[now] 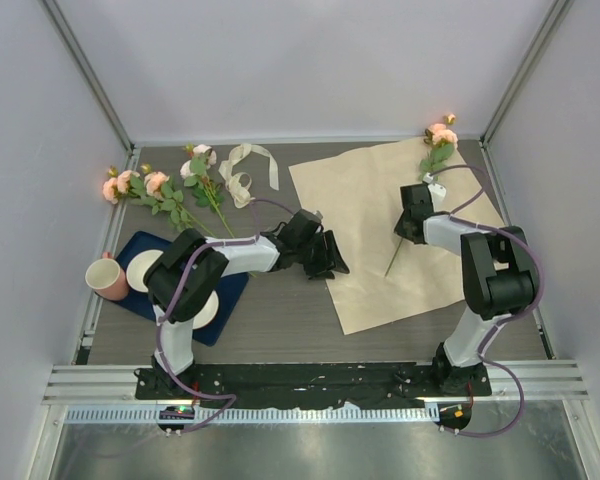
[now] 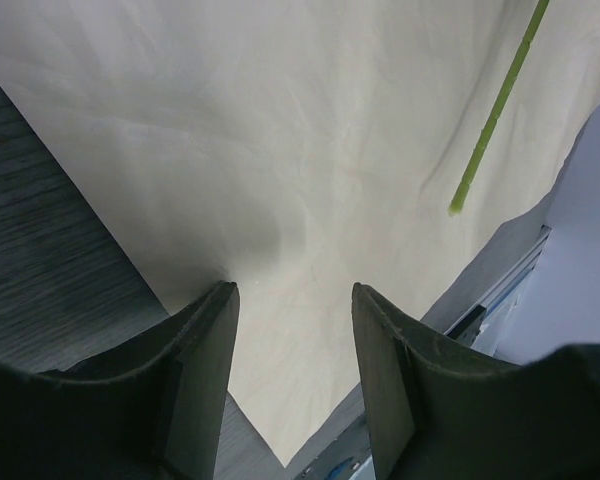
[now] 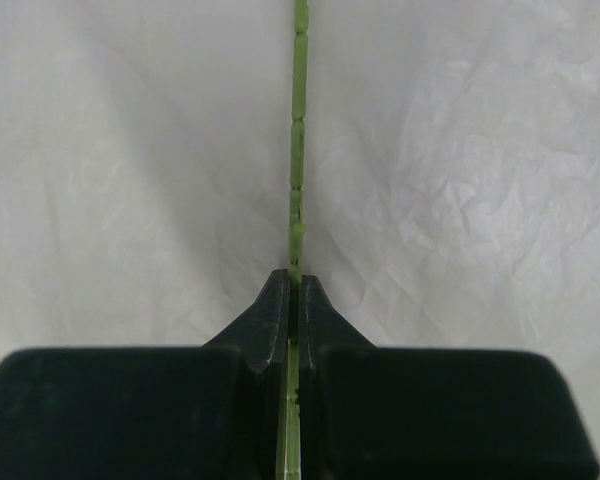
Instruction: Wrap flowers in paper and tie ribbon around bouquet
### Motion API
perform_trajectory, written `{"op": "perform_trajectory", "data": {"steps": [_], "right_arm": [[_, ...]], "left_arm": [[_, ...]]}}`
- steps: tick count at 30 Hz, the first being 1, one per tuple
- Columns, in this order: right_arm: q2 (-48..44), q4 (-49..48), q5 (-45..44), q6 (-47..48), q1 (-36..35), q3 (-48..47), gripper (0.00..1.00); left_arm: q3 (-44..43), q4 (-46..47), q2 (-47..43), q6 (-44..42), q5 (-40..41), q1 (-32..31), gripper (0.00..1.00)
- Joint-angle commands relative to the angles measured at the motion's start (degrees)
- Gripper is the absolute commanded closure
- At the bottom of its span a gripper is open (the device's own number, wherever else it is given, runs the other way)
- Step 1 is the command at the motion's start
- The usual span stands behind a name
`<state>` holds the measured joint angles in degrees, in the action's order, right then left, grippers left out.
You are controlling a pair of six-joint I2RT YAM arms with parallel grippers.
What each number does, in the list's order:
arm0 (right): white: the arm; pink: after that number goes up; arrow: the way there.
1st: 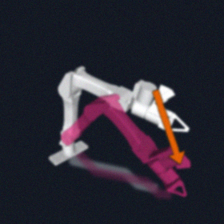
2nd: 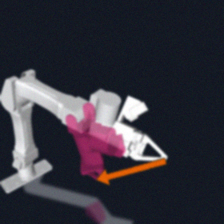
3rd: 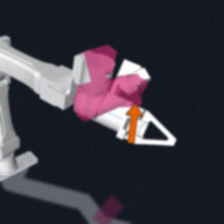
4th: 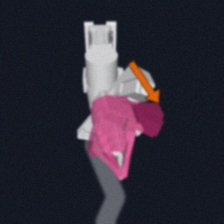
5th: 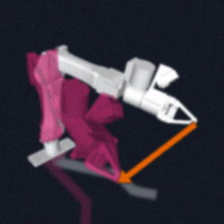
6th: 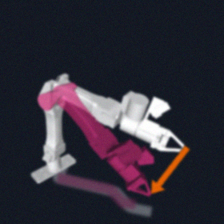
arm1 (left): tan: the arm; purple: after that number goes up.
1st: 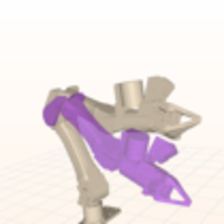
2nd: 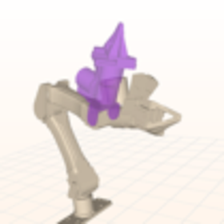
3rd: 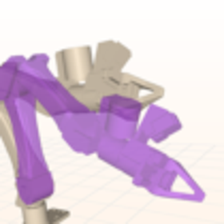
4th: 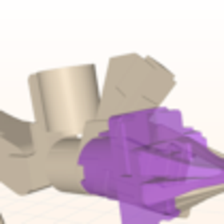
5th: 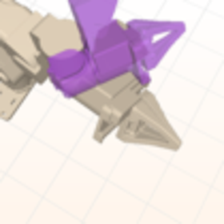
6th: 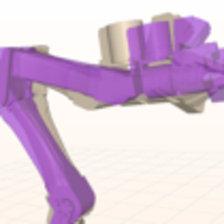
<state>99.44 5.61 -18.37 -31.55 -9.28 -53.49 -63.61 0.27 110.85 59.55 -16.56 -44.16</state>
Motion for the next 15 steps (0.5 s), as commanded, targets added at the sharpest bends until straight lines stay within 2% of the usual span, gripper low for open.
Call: {"op": "perform_trajectory", "data": {"steps": [1,5,9,11,13,14,15], "right_arm": [[2.0,-1.7,-2.3,2.5,-0.1,-4.0,1.0],[5.1,3.4,-4.4,3.2,-0.2,-8.2,0.99],[4.2,2.0,-5.6,3.7,-0.1,-6.3,0.94],[4.2,1.9,-5.5,4.5,-0.1,-6.4,0.89],[4.4,3.1,-4.2,4.7,-0.2,-7.1,0.79],[4.1,3.7,-4.0,4.5,-0.2,-7.3,0.7],[3.8,4.8,-3.6,4.4,-0.2,-7.7,0.66]], "left_arm": [[1.8,-6.8,2.6,-2.7,4.8,-0.2,0.46],[2.2,-6.8,2.7,-2.8,4.8,-0.3,0.46],[2.2,-7.3,1.8,-3.6,5.4,-0.5,0.46],[1.7,-7.8,1.3,-4.2,5.6,-0.4,0.46],[1.4,-8.5,0.9,-4.6,5.4,-0.4,0.46],[1.4,-8.5,0.2,-4.8,5.3,-0.5,0.46],[1.4,-8.5,-0.3,-5.0,5.0,-0.5,0.46]]}}
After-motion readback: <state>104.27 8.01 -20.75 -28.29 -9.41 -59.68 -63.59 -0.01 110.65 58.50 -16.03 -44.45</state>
